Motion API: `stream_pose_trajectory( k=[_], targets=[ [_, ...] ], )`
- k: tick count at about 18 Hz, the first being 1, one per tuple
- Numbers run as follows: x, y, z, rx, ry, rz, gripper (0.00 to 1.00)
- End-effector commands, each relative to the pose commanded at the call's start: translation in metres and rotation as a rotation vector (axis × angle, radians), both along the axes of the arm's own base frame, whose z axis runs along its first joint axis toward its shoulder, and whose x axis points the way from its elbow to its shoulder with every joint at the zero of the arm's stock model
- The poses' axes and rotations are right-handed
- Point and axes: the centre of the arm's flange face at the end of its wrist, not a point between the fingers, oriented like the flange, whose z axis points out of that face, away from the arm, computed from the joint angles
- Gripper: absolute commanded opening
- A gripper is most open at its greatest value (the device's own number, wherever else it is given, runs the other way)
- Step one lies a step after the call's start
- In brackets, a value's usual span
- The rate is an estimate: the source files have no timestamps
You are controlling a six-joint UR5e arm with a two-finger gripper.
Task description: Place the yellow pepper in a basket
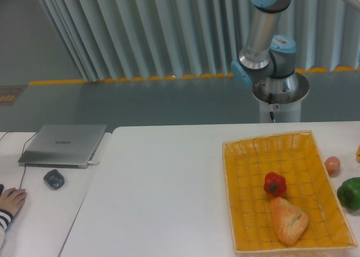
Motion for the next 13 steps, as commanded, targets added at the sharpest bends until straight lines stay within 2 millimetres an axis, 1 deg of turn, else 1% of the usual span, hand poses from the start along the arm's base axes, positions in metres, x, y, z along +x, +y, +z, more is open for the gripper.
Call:
stream_pose_trajectory(
  k=[2,4,5,8,11,12,13],
  targets=[
    [-0.002,-0.003,-0.003,-0.009,-0.001,0.008,1.0],
    [-0.003,-0.019,-0.016,-0.01,-0.029,0.03,1.0],
    [-0.002,-0.026,-0.015,-0.005,-0.031,0.049,1.0],
    [0.002,-0.029,-0.018,0.008,-0.041,0.054,1.0],
    [0.002,-0.043,-0.039,0.076,-0.065,0.084,1.0],
    [0.003,-0.049,-0.042,0.095,-0.067,0.097,1.0],
    [0.004,-0.053,-0.034,0.104,-0.054,0.103,1.0]
  ],
)
